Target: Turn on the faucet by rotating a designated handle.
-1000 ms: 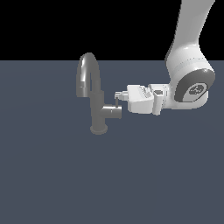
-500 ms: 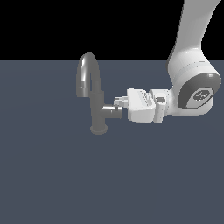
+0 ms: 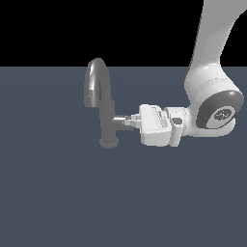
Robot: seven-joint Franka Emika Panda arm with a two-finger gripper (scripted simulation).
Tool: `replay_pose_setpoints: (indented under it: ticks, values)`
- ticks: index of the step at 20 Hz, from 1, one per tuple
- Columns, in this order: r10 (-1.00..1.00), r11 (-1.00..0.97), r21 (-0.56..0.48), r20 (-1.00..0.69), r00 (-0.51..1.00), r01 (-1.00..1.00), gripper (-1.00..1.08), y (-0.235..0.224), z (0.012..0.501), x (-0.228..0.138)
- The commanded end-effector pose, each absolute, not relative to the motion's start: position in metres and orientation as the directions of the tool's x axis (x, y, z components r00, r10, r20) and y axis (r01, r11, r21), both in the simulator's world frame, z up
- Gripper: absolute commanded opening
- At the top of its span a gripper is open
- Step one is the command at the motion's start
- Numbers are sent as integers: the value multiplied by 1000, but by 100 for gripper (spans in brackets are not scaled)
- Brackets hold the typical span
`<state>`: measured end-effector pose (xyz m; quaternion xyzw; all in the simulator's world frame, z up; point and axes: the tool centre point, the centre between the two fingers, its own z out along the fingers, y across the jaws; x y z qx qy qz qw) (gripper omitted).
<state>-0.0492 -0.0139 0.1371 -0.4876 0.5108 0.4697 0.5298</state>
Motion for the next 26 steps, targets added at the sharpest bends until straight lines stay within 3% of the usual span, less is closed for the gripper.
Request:
replay_pose_setpoints:
  ticks: [1, 6, 7, 26]
  values:
    - [-1, 87, -9, -1000, 9, -996, -100, -14, 111, -60]
    - [0, 87, 0, -1000, 0, -996, -100, -14, 87, -69]
    - [4, 81, -37, -999, 38, -996, -100, -13, 110, -57]
    - [0, 86, 0, -1000, 0, -996, -100, -17, 42, -37]
